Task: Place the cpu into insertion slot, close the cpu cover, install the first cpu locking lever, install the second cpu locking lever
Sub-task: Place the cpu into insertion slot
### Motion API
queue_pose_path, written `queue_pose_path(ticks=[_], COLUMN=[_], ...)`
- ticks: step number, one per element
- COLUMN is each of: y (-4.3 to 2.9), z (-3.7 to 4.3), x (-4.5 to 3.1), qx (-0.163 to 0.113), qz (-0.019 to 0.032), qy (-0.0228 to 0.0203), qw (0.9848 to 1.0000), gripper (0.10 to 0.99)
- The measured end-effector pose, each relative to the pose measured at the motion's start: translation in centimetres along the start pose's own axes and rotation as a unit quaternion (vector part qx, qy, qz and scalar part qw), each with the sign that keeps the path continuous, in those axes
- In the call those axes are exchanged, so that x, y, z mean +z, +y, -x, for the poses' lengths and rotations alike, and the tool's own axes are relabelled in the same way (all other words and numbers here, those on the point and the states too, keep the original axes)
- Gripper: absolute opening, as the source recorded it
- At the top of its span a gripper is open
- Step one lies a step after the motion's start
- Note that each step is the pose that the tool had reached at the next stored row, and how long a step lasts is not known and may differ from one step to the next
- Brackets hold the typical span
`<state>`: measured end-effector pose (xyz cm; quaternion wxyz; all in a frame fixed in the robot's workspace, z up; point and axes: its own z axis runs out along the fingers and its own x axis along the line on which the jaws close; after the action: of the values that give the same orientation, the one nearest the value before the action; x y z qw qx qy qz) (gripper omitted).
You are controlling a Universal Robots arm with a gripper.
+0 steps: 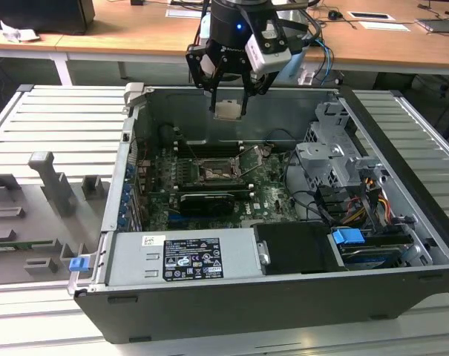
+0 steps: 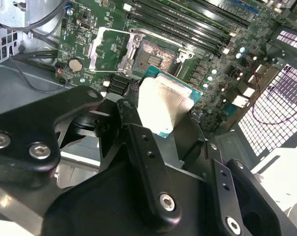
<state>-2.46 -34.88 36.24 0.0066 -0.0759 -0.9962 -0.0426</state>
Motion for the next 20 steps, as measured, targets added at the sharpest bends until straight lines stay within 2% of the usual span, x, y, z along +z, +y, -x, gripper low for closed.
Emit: queue_pose_path(ticks=[20], y=[-0.02], z=[0.0], x=[0.23], qx=[0.036], qz=[0.0007], qy=[-0.0031], qw=[0.9993], gripper=[0.529])
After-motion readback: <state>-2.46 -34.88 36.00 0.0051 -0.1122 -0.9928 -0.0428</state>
